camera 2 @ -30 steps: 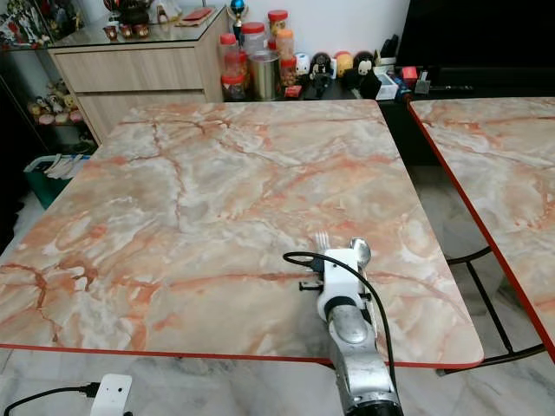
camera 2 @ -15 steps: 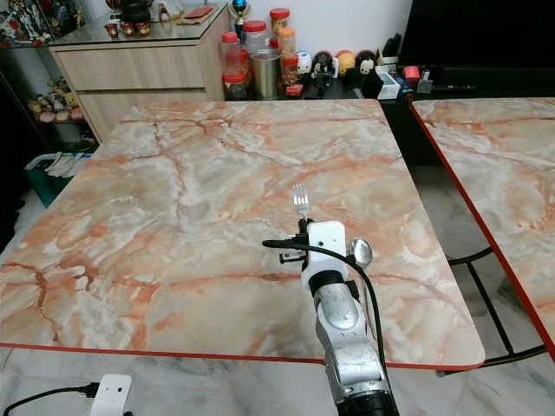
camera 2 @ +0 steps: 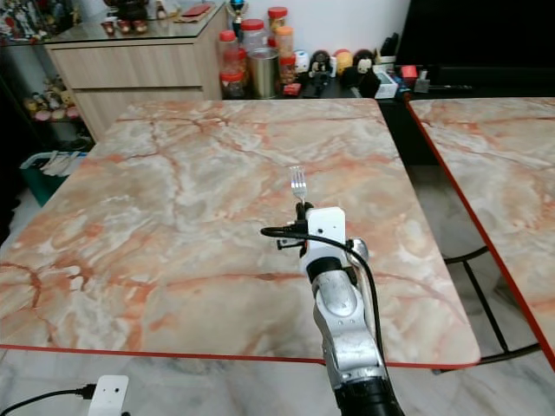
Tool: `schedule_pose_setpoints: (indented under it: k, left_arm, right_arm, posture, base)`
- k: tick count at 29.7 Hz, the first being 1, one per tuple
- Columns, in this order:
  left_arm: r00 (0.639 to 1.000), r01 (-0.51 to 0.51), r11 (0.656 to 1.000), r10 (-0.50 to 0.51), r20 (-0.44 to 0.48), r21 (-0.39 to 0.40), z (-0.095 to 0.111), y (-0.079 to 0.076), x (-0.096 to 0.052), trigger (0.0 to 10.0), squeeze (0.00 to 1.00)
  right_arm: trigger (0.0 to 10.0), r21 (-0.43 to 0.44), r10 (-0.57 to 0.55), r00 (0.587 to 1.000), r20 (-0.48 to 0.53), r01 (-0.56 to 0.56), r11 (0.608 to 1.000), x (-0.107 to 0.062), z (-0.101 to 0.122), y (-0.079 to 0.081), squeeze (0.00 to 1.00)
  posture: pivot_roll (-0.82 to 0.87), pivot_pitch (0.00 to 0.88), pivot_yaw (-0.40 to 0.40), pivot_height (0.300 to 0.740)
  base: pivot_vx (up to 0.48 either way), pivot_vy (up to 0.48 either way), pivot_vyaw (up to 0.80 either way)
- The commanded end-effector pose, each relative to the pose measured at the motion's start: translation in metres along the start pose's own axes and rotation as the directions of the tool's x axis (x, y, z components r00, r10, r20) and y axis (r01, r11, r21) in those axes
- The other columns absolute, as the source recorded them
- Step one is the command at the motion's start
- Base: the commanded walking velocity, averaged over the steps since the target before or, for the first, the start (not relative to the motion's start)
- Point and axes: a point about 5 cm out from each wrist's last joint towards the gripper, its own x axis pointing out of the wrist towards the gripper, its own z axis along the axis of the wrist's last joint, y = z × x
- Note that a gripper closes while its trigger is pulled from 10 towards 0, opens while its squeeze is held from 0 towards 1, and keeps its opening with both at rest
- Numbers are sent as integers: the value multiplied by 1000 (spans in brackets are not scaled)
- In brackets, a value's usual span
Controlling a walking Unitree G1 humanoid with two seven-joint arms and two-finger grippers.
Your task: Setting the table
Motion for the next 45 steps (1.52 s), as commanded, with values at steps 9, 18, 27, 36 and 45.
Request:
schedule_pose_setpoints:
  k: [9,18,27,36,45]
  left_arm:
    - [1000,-6,1000,6,4,-2,1,-1,0,10000,0]
    - [1000,-3,1000,3,5,-4,3,-3,0,10000,0]
    - [1000,-4,1000,4,3,-1,3,-2,1,10000,0]
    - [1000,-5,1000,5,4,8,3,0,1,10000,0]
    - [1000,-5,1000,5,6,10,3,1,1,10000,0]
  right_arm:
    - [10000,-3,-6,1000,23,6,1000,2,5,-2,0]
    - [10000,-11,-24,999,29,25,1000,6,7,-8,0]
    - [10000,-16,-44,999,32,45,999,7,7,-14,0]
    - [10000,-30,-74,997,35,75,997,7,8,-26,0]
    - [10000,-42,-98,994,46,99,994,10,12,-34,0]
  posture:
    - [-57,0,16,740]
    - [-60,0,17,740]
    - [-65,0,27,740]
    - [-63,0,36,740]
    - [-64,0,43,740]
  base:
    - [0,-377,0]
    - [0,-376,0]
    - [0,-375,0]
    - [0,-372,0]
    - [0,-370,0]
